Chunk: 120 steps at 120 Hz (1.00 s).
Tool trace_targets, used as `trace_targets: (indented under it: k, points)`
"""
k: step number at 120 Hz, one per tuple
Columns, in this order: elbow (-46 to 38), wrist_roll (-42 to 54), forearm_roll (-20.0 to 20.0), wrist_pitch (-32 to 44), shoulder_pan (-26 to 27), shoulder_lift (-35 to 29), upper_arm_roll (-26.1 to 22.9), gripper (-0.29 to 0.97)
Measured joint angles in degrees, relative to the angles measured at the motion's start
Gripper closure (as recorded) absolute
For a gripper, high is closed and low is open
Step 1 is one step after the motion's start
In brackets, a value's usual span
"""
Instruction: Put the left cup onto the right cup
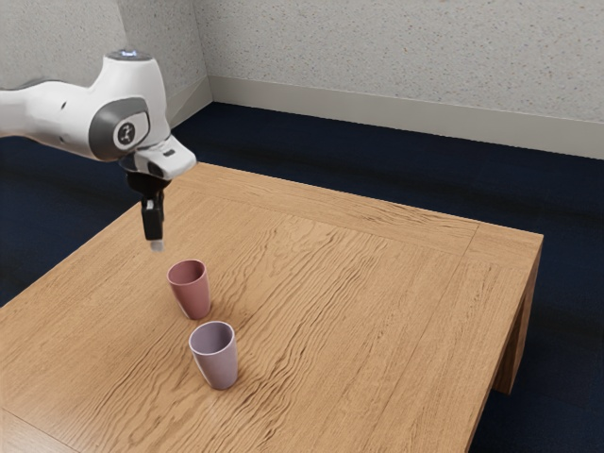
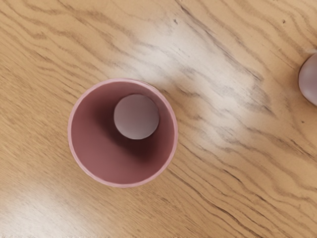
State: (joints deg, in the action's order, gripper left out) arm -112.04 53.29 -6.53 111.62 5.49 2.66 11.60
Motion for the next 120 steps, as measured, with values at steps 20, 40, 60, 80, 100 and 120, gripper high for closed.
trace_targets:
  k: [20,40,60,80,100,120]
  points:
    - [-0.33,-0.16,-1.05,0.67,-0.75,0.56,0.0,0.0]
    - [-0.53,-0.23,-1.86,1.43,-1.73,1.31,-0.01,0.0]
    - [-0.63,-0.22,-2.33,2.3,-2.46,2.63,-0.05,0.0]
    - [-0.21,-0.04,-3.31,3.31,-2.67,4.01,-0.09,0.0]
    - [0.01,0.43,-3.91,4.69,-3.55,5.58,-0.09,0.0]
    - [0.43,1.01,-4.48,6.37,-4.03,7.43,-0.17,0.0]
